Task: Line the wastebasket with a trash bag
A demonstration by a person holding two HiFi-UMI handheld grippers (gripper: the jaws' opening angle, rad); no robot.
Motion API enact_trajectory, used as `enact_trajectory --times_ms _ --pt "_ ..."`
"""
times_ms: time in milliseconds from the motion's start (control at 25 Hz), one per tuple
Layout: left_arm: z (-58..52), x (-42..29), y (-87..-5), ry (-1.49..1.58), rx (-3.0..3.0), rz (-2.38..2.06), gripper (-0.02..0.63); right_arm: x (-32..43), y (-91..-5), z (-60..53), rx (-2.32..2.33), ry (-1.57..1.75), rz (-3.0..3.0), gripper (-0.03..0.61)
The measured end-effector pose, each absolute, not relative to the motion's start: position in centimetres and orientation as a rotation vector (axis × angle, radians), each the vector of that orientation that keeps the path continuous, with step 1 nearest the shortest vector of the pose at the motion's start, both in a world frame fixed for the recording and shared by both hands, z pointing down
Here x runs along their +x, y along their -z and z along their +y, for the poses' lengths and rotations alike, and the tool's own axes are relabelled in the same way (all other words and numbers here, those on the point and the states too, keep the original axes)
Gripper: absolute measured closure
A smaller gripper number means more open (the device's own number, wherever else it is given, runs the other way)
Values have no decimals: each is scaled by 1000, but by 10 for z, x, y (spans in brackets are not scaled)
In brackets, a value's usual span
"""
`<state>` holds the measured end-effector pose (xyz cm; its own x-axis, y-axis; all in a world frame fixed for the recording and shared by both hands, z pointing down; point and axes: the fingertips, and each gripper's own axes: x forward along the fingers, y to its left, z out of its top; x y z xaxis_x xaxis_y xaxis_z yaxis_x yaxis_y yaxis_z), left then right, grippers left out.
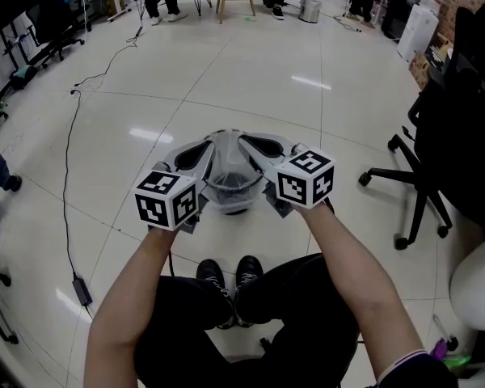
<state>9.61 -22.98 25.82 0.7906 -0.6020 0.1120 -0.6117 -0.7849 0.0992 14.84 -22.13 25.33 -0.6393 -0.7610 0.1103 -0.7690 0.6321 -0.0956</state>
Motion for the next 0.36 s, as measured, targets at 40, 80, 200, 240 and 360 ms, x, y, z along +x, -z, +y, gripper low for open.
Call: enact_trajectory --times_ms 40,80,200,240,360 --pt "-229 96 -258 -113 2848 -969 603 148 -253 -221 1306 -206 -2785 578" --pt "-229 96 -258 -112 2848 -968 602 148 -253 -221 1306 -205 -2785 578" --pt "-230 97 -258 -109 2849 -967 602 148 -253 -221 1305 -203 -2783 578" --pt "-230 98 -257 -108 2850 -966 603 148 -253 -221 1304 -203 -2783 578" --pt "-229 99 -257 -106 2851 -963 603 149 -254 -221 1302 -204 -2781 578"
